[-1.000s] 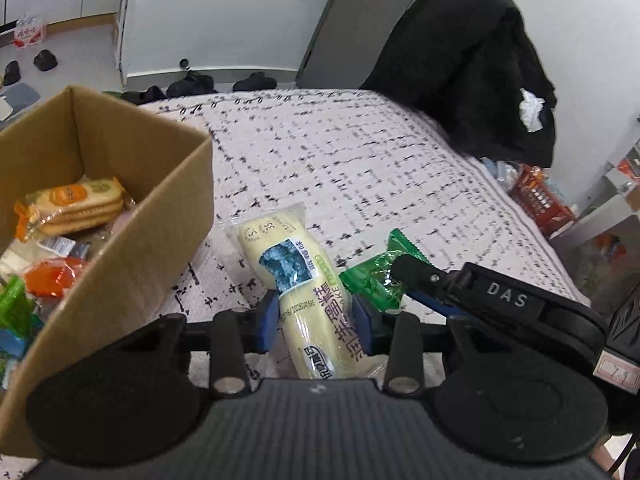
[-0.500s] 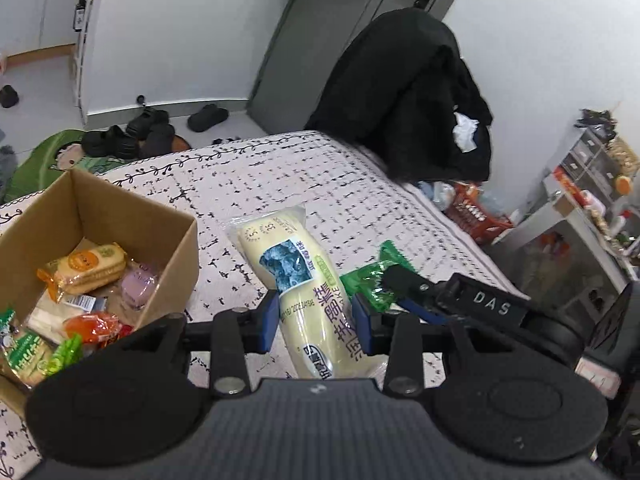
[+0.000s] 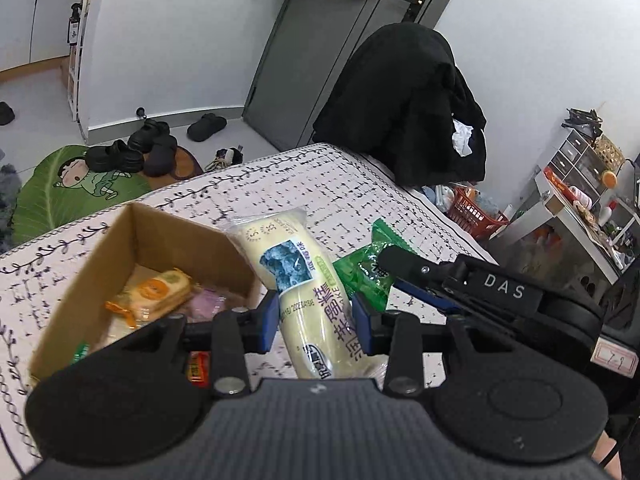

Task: Organize snacks
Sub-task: 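Carry both packets over the box and open both tools to drop them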

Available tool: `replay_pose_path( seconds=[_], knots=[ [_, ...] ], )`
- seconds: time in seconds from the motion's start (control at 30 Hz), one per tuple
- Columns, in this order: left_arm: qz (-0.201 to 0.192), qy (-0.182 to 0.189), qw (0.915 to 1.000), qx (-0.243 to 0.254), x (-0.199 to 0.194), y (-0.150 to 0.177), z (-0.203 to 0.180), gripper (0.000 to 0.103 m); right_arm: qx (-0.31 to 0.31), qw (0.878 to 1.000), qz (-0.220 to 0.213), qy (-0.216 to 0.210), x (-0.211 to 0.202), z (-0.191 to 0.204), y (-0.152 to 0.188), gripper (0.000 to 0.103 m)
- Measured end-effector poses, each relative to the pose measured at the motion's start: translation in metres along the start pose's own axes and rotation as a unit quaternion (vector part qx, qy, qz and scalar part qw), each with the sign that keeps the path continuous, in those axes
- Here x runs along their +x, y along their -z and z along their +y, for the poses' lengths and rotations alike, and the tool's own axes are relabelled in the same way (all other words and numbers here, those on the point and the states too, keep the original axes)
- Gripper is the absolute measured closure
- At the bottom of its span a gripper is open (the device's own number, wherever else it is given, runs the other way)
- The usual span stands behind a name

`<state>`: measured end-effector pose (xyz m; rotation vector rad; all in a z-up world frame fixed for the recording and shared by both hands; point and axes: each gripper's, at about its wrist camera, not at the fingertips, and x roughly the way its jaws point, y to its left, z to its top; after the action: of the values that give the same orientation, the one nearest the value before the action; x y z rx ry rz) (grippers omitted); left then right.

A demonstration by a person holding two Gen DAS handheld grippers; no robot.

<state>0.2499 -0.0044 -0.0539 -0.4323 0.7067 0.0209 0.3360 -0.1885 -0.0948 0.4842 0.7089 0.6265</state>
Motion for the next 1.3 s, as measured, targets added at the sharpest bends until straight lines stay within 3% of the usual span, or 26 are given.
replay_pose_path(
  seconds=[0.33,0.77,0.87,0.9,0.93,1.1,1.3],
  knots=[
    [0.015,0.005,0.9996,0.024,-0.009,-0.012,0.045,0.065,-0.017,1.0,0.018,0.011,0.023,0.041,0.018,0.081],
    [0.03,-0.003,0.9975,0.065,0.007,-0.028,0.088,0.063,-0.035,0.998,0.03,0.031,0.047,0.072,0.023,0.08],
    [0.024,0.0,0.9975,0.066,0.008,-0.025,0.091,0.059,-0.033,0.998,0.032,0.036,0.05,0.073,0.022,0.068],
    [0.024,0.004,0.9972,0.07,0.008,-0.023,0.091,0.055,-0.033,0.998,0.036,0.046,0.052,0.072,0.023,0.052],
    [0.022,0.004,0.9971,0.073,0.008,-0.022,0.091,0.05,-0.035,0.997,0.037,0.053,0.052,0.073,0.023,0.042],
    [0.016,0.01,0.9979,0.062,0.001,-0.018,0.094,0.035,-0.042,0.995,0.039,0.082,0.042,0.073,0.026,0.041],
    [0.011,0.006,0.9978,0.065,-0.012,-0.018,0.089,0.019,-0.042,0.992,0.031,0.112,0.018,0.076,0.031,0.03]
  ],
)
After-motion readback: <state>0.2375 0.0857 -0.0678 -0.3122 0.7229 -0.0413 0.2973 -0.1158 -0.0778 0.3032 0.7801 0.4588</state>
